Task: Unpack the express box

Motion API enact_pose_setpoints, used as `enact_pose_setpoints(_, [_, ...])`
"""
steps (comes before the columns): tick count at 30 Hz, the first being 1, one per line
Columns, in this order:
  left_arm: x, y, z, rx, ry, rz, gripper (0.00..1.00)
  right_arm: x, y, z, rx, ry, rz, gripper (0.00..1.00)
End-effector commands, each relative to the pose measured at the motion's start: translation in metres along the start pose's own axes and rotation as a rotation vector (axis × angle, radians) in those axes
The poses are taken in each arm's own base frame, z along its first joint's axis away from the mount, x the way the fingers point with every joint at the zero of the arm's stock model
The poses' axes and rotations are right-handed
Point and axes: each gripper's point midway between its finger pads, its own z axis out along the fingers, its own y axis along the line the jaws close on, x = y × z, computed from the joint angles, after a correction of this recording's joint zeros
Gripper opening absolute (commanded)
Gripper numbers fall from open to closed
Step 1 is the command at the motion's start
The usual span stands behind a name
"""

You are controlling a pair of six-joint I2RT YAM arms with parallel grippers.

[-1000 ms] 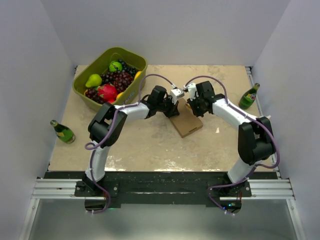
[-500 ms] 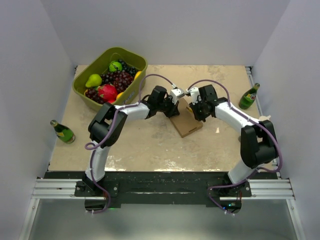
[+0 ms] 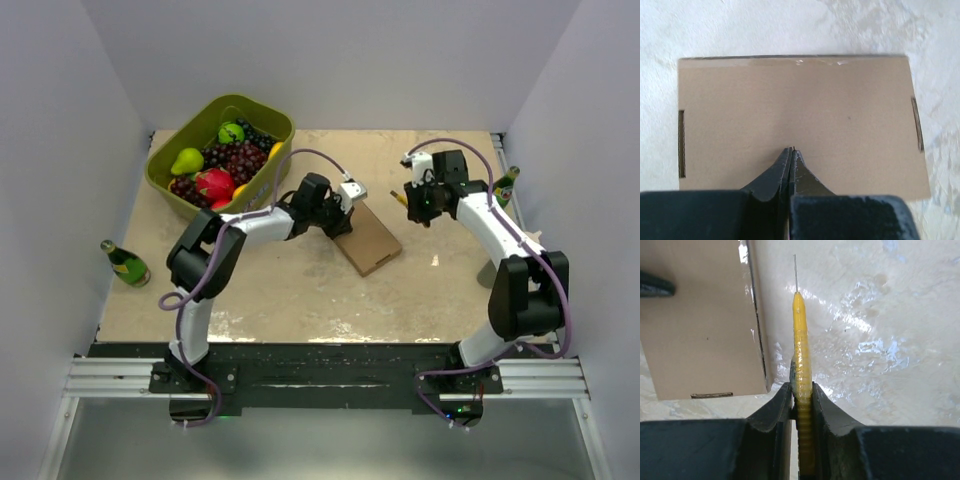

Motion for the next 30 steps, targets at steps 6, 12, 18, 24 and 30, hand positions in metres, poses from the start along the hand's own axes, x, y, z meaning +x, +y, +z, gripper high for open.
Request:
enact_pose_setpoints(6, [-0.062, -0.025, -0.077, 0.045, -0.073, 0.217, 0.49, -0.052, 0.035, -0.013, -0.217, -0.164, -0.157, 0.0])
enact_pose_setpoints(12, [-0.111, -0.023, -0.118, 0.053, -0.263, 0.19, 0.55, -0.054, 0.064, -0.013, -0.389, -0.182, -0.344, 0.0])
enact_pose_setpoints(18, [-0.118, -0.035, -0.119, 0.142, -0.292, 0.273, 0.66, -0.056, 0.096, -0.022, -0.523, -0.18, -0.48, 0.0])
enact_pose_setpoints(24, [-0.126, -0.029, -0.114, 0.123, -0.333, 0.321, 0.69, -0.053, 0.13, -0.035, -0.621, -0.198, -0.536, 0.0])
enact_pose_setpoints(30, [-0.122, -0.033, -0.105, 0.16, -0.319, 0.334, 0.63, -0.054, 0.139, -0.043, -0.634, -0.209, -0.547, 0.0])
